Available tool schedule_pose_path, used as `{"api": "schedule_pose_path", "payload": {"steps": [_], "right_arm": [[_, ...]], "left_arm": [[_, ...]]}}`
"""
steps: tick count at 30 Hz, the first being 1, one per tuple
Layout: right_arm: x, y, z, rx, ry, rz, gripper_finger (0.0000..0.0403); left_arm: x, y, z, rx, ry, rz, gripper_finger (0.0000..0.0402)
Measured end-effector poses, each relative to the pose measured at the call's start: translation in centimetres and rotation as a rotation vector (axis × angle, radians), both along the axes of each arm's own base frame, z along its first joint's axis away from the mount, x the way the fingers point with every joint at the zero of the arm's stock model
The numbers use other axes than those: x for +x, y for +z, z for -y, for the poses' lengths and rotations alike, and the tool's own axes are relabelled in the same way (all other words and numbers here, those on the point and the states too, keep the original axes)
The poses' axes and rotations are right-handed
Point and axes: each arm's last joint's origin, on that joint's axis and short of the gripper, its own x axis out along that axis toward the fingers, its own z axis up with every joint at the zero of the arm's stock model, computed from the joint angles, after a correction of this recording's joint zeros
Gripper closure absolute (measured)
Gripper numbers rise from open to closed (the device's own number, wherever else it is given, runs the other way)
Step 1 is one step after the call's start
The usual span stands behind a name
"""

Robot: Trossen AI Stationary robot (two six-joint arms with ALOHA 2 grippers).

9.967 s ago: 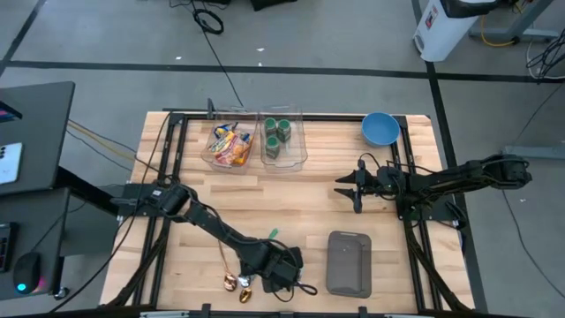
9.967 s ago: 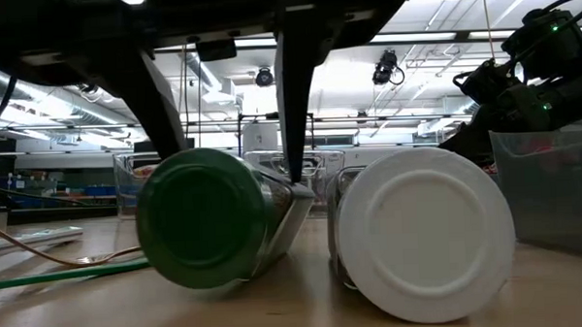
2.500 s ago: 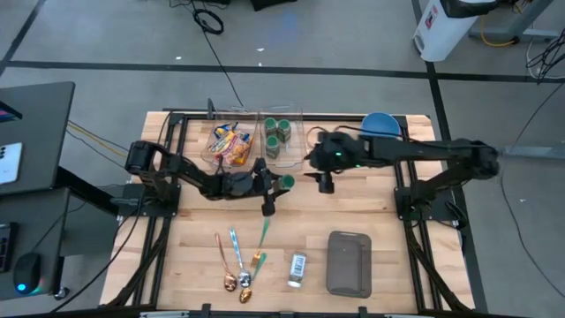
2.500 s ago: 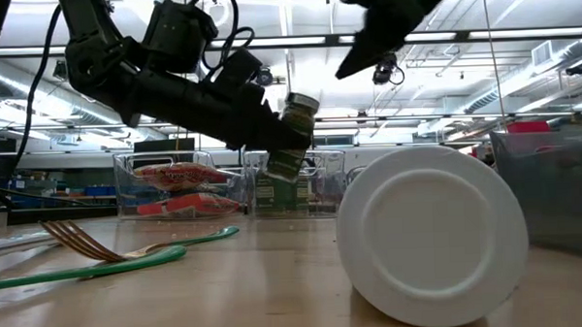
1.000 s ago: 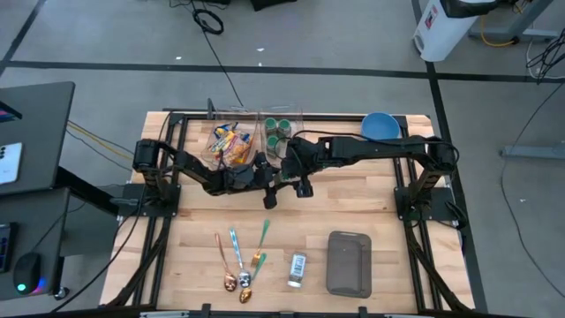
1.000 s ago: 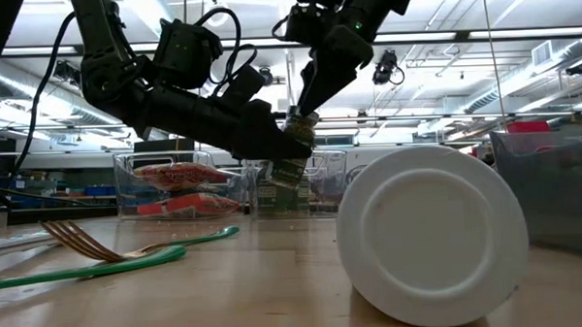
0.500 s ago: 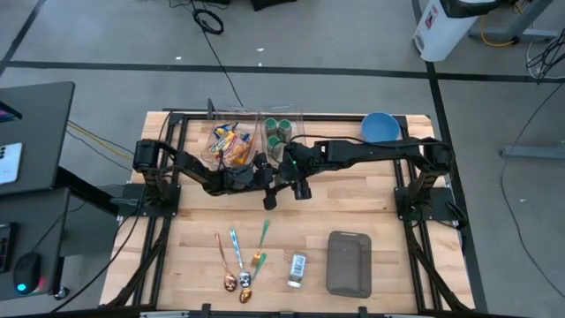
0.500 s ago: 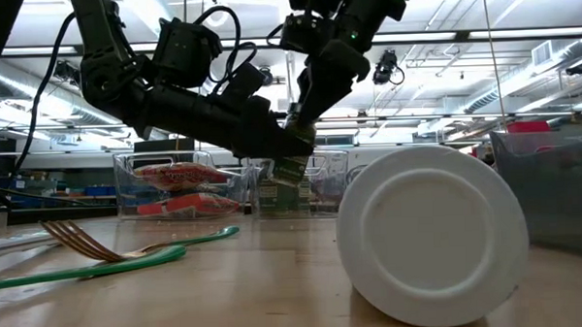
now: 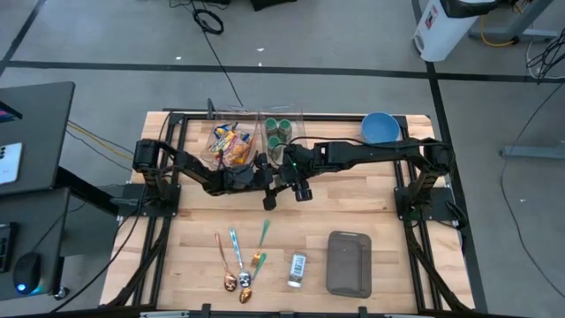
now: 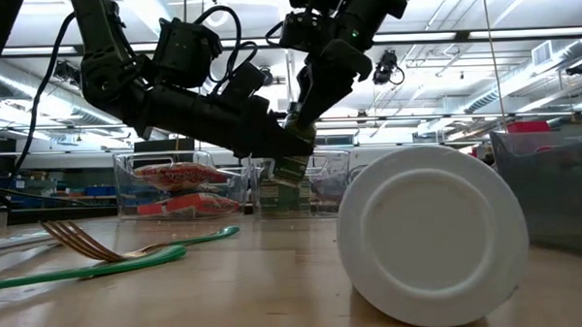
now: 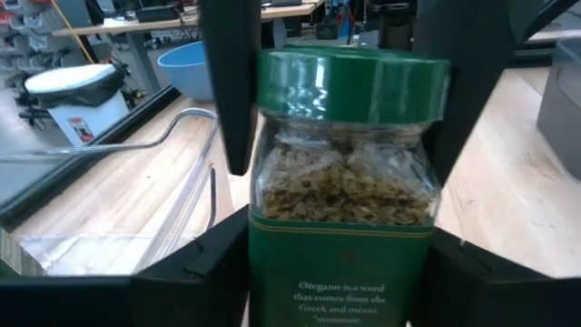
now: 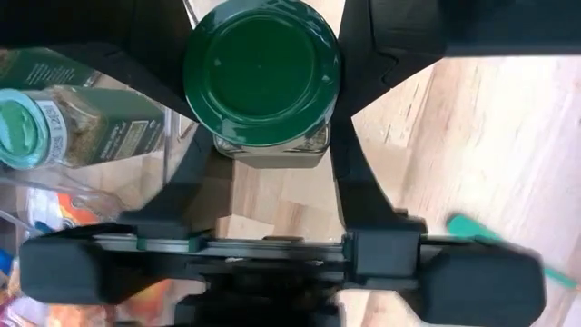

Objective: Pick & Place Food Item
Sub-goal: Put the green spice bottle into the right transparent bin

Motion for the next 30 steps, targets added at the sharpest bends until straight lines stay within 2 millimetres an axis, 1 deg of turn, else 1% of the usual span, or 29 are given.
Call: {"api": "schedule_pose_path", "payload": {"steps": [4, 8, 14, 21, 26, 30], "right_arm": [[-0.1, -0.1, -0.1, -0.001, 0.013, -0.016, 0.0194], [-0.2, -0.1, -0.1, -0.001, 0.014, -0.024, 0.0194], [-0.5, 0.0, -0.6, 0.019, 0.038, -0.041, 0.0194], [-1.1, 1.7, -2.1, 0.036, 0.099, 0.006, 0.0194], [-1.4, 3.3, -3.3, 0.096, 0.151, 0.085, 0.0194], [-1.5, 3.4, -3.8, 0.098, 0.167, 0.088, 0.0194]], "left_arm": [[0.0, 0.0, 0.1, -0.023, -0.016, 0.007, 0.0106], [0.1, 0.0, 0.4, -0.065, -0.058, 0.013, 0.0081], [0.0, 0.4, 2.1, -0.087, -0.154, 0.012, 0.0075], [-0.3, 2.1, 4.2, -0.074, -0.216, 0.063, 0.0075], [-0.5, 3.6, 5.1, -0.024, -0.283, 0.117, 0.0075], [-0.5, 3.8, 5.3, -0.019, -0.312, 0.122, 0.0075]]}}
